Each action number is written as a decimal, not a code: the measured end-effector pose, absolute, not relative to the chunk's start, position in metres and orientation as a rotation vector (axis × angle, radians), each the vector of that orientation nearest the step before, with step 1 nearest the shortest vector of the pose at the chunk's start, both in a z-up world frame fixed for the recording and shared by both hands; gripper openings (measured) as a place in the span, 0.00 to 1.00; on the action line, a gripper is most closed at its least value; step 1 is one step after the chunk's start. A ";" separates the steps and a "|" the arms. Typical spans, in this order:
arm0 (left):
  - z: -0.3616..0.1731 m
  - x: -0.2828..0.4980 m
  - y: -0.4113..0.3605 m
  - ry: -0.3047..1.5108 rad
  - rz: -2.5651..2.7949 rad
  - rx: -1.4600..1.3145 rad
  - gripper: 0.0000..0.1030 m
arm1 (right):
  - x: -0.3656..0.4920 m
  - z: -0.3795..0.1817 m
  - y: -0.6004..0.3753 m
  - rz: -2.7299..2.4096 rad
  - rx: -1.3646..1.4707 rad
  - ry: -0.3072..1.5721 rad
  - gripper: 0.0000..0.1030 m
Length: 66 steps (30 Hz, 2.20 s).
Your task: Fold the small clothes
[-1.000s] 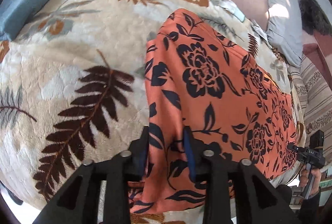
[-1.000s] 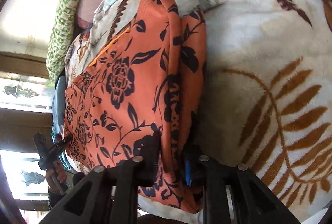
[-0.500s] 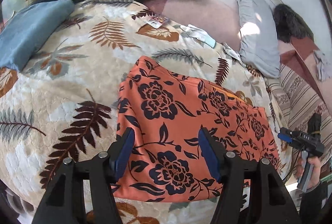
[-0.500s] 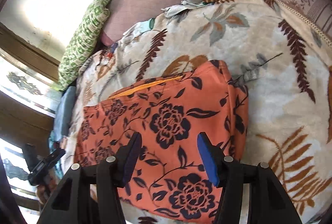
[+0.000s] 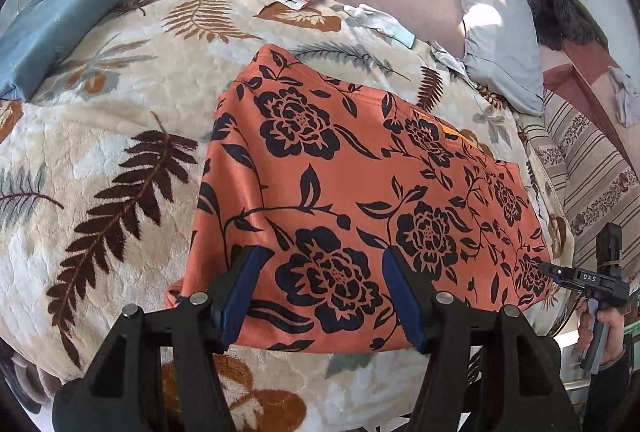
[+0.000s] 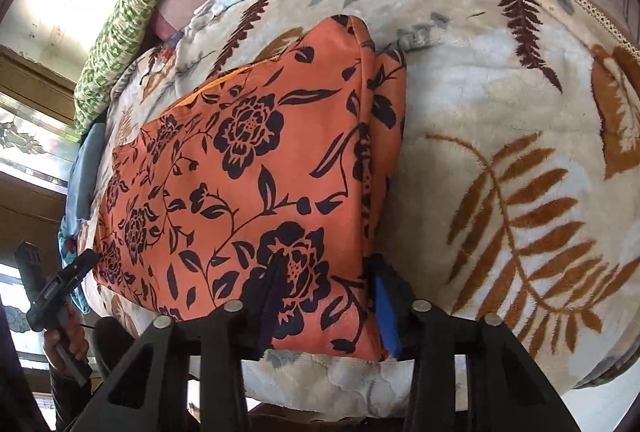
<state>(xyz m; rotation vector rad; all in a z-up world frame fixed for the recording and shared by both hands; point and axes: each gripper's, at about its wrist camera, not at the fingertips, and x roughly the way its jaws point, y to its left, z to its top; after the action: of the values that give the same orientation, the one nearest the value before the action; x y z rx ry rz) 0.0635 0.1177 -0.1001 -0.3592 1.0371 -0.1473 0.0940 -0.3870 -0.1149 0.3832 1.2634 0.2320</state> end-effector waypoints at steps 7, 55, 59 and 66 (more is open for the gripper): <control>-0.091 0.048 0.133 1.013 -0.127 -0.374 0.62 | 0.079 -0.099 -0.392 0.255 0.442 1.281 0.11; -0.130 0.065 0.113 1.098 -0.075 -0.068 0.81 | 0.083 -0.109 -0.419 0.232 0.696 1.216 0.08; -0.098 0.058 0.116 0.986 -0.142 -0.197 0.81 | 0.108 -0.070 -0.379 0.421 0.609 1.124 0.12; -0.150 0.082 0.142 1.133 0.041 -0.199 0.84 | 0.133 -0.146 -0.412 0.192 0.856 1.237 0.10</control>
<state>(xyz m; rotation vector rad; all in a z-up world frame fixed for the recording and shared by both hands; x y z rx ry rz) 0.0819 0.1424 -0.1499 -0.1993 1.1329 0.0411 0.1327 -0.4120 -0.1459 0.8561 1.2365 0.1918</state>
